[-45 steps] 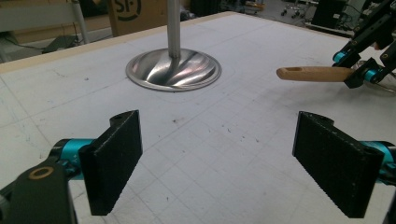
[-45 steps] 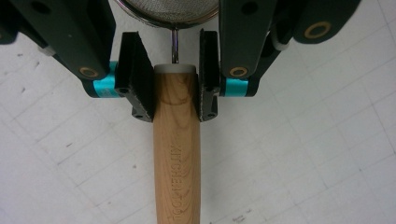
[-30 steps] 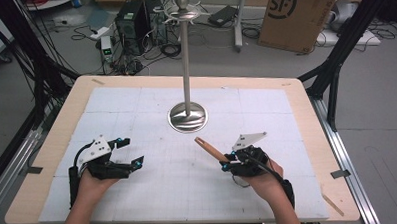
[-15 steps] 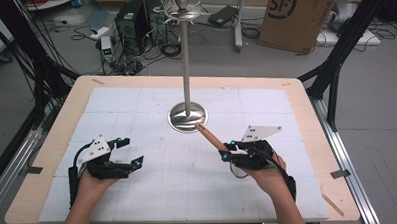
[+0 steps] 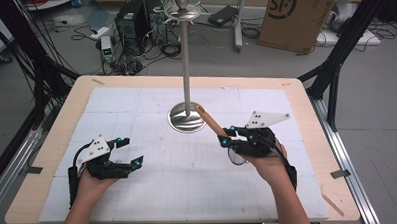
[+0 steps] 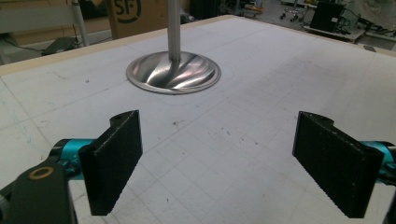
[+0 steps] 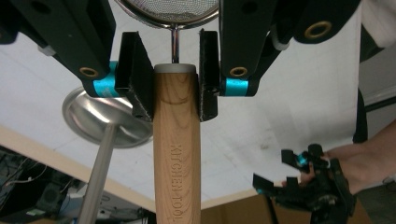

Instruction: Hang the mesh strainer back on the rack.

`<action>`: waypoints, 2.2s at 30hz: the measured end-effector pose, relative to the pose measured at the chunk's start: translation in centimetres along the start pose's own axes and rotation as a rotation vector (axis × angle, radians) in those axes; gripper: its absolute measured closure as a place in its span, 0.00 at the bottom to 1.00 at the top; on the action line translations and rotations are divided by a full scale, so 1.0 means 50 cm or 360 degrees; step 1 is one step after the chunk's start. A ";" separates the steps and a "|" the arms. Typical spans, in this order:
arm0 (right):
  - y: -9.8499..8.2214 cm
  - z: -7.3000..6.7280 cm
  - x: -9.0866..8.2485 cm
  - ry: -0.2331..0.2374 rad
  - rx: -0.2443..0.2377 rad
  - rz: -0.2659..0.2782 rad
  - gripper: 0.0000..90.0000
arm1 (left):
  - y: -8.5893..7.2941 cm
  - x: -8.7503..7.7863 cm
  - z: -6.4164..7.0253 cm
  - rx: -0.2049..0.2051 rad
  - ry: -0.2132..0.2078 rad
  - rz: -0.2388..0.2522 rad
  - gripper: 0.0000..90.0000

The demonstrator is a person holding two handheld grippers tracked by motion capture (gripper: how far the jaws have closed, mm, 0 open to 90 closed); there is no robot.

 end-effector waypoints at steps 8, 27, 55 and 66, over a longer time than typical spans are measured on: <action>0.050 0.018 -0.018 -0.0002 0.0003 0.0085 0.75 | 0.000 0.000 -0.001 -0.0002 -0.0001 -0.0001 0.18; 0.151 0.050 -0.053 -0.0030 -0.0044 0.0202 0.75 | 0.000 0.001 0.000 0.0001 -0.0009 0.0001 0.18; 0.259 0.059 -0.066 -0.0085 -0.0118 0.0285 0.75 | 0.000 0.001 0.000 -0.0004 -0.0011 0.0004 0.18; 0.318 0.063 -0.051 -0.0125 -0.0155 0.0294 0.75 | 0.000 0.001 0.001 -0.0005 -0.0019 0.0000 0.18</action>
Point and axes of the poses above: each handheld gripper's, and its own axes: x roughly forward along the jaws, y roughly out of its top, z roughly to its right, the point moved 4 cm from there along x, roughly forward along the jaws, and after that the axes turned 1 degree about x, right-handed, at the moved point
